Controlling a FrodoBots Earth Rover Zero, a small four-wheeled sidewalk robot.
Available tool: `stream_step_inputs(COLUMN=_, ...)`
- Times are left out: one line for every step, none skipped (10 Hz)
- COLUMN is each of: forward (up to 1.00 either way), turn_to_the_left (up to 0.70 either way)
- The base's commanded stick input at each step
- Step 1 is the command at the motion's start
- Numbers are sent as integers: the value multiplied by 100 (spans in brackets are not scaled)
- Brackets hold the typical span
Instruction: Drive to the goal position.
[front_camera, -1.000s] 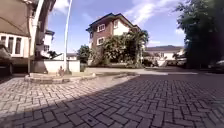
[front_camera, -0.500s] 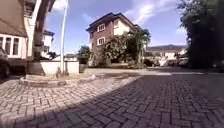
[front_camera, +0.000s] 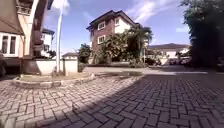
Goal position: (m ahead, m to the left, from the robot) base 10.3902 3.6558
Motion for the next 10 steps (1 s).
stream_step_inputs(forward=69, turn_to_the_left=3)
stream_step_inputs(forward=69, turn_to_the_left=16)
stream_step_inputs(forward=69, turn_to_the_left=35)
stream_step_inputs(forward=69, turn_to_the_left=35)
stream_step_inputs(forward=69, turn_to_the_left=19)
stream_step_inputs(forward=69, turn_to_the_left=6)
stream_step_inputs(forward=69, turn_to_the_left=3)
stream_step_inputs(forward=69, turn_to_the_left=3)
stream_step_inputs(forward=69, turn_to_the_left=3)
stream_step_inputs(forward=69, turn_to_the_left=3)
